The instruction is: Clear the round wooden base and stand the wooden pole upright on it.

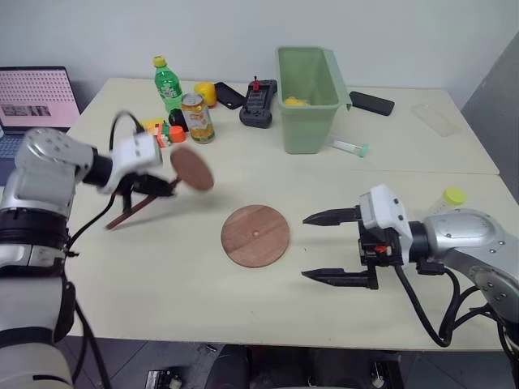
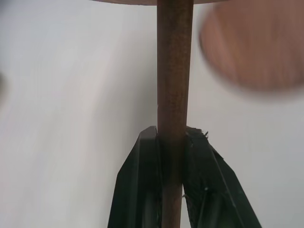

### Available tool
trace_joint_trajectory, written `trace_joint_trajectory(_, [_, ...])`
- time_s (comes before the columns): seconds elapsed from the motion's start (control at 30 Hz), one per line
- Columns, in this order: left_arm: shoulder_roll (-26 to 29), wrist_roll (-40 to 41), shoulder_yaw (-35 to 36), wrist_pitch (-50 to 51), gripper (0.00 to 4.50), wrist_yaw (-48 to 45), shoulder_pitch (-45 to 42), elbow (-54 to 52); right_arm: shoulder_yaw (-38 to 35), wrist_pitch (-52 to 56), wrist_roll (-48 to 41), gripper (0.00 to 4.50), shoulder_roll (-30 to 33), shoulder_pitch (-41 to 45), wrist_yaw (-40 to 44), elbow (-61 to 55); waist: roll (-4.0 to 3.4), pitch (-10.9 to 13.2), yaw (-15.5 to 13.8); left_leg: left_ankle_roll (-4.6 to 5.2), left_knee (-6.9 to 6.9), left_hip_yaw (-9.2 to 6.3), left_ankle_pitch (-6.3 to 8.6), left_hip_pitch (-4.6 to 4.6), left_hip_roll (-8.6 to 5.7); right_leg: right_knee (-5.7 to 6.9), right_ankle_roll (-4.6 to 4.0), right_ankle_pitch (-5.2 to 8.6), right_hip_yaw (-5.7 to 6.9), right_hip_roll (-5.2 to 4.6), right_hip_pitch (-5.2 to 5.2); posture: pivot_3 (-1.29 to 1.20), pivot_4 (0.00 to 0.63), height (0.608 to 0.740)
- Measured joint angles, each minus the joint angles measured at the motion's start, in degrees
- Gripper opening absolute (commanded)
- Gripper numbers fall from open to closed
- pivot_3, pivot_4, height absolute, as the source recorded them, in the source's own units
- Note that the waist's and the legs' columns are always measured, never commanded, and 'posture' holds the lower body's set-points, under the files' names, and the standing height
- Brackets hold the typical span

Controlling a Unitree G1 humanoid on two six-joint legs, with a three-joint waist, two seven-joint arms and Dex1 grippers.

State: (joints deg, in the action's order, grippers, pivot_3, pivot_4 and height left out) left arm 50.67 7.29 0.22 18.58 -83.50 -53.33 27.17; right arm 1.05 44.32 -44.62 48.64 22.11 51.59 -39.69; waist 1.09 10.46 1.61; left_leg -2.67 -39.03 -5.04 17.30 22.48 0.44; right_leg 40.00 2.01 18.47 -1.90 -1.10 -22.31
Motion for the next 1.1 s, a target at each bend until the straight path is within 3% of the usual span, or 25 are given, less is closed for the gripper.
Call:
trace_joint_trajectory(0.13, [-6.1, 9.9, 6.2, 9.5, 0.25, 5.1, 1.4, -9.9, -2.2, 0.3, -0.8, 4.50, 0.3, -2.4, -1.7, -0.9, 0.00, 0.0, 0.2, -0.02, -0.02, 0.00, -0.01, -0.01, 0.04, 0.05, 0.00, 0.00, -0.09, -0.16, -0.01, 0.00, 0.150, 0.740])
trace_joint_trajectory(0.17, [-9.8, 13.3, 8.5, 12.0, 0.25, 9.0, 3.5, -14.6, -3.7, 0.3, -1.3, 4.50, 0.2, -3.3, -3.1, -1.8, -0.01, 0.0, 0.2, -0.03, -0.02, -0.02, -0.02, -0.04, 0.04, 0.07, 0.00, -0.01, -0.20, -0.16, 0.00, 0.00, 0.150, 0.740])
trace_joint_trajectory(0.43, [-20.4, 24.6, 10.4, 17.2, 0.25, 20.4, 9.6, -29.0, -4.0, -1.3, 2.6, 4.50, -1.5, -10.0, -9.6, -5.9, 0.00, 0.0, 0.3, -0.22, 0.00, 0.07, -0.13, -0.07, 0.09, 0.12, 0.00, -0.01, -0.28, -0.08, -0.01, 0.00, 0.150, 0.740])
trace_joint_trajectory(0.73, [-21.3, 30.7, 9.7, 20.7, 0.25, 23.0, 17.4, -36.2, 1.8, -1.5, 7.3, 4.50, -5.1, -12.4, -15.0, -6.8, 0.01, 0.0, 0.2, -0.24, 0.01, 0.12, -0.14, -0.14, 0.05, 0.11, 0.00, -0.01, -0.30, -0.04, 0.03, 0.00, 0.150, 0.740])
trace_joint_trajectory(1.1, [-20.7, 29.7, 6.2, 18.2, 0.25, 24.2, 21.5, -37.7, 3.0, -1.4, 7.6, 4.50, -5.6, -12.1, -14.4, -6.9, 0.01, 0.0, 0.1, -0.22, 0.01, 0.09, -0.13, -0.14, 0.04, 0.09, 0.00, -0.01, -0.29, -0.01, 0.05, 0.00, 0.150, 0.740])
